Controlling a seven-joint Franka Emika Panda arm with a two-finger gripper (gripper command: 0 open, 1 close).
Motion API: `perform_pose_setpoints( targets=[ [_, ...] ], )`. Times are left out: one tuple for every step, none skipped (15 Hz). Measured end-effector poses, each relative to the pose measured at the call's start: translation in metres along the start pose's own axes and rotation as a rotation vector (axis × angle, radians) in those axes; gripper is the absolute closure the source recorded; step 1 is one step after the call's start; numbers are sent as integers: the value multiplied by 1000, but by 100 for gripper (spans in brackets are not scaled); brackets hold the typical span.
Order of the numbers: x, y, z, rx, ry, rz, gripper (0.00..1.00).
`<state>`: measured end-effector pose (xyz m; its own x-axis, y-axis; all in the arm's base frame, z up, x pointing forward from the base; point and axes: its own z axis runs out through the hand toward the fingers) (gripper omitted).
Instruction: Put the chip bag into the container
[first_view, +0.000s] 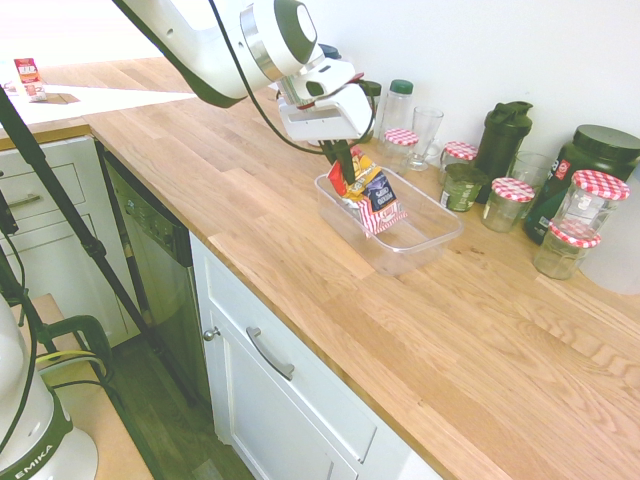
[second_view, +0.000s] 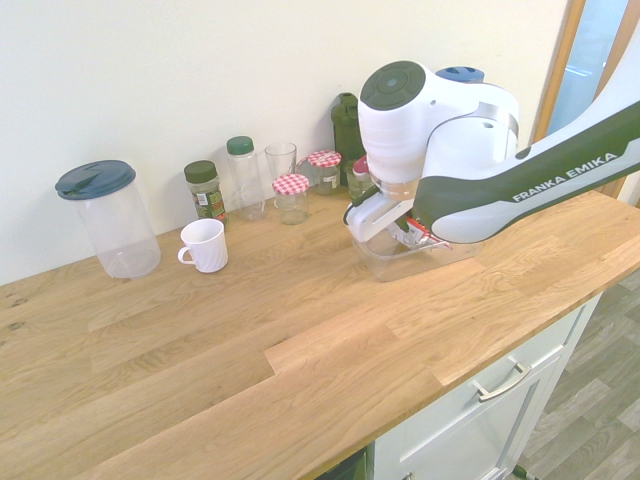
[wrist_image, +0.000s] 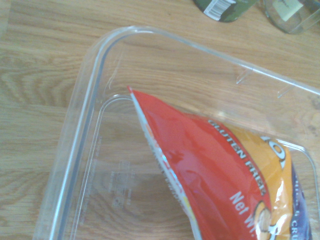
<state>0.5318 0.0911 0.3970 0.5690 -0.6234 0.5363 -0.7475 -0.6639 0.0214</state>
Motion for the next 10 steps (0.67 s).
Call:
perform_pose_setpoints(
  targets=[
    [-1,-1,1,-1,-2,1,0],
    [-1,-2,2,-1,-2,3,0],
    [-2,-3,1,1,-2,4,0],
    [-2,-5,0,3,-1,5,0],
    [-3,-6,-1,4,0,4,0],
    [-5,-8,-2,5,1,4,0],
    [-6,-11,-5,10,3,3,0],
    [-8,-14,-8,17,5,4,0],
    [-10,-17,-14,29,10,4,0],
    [-12,-20,-24,45,17,4,0]
  ],
)
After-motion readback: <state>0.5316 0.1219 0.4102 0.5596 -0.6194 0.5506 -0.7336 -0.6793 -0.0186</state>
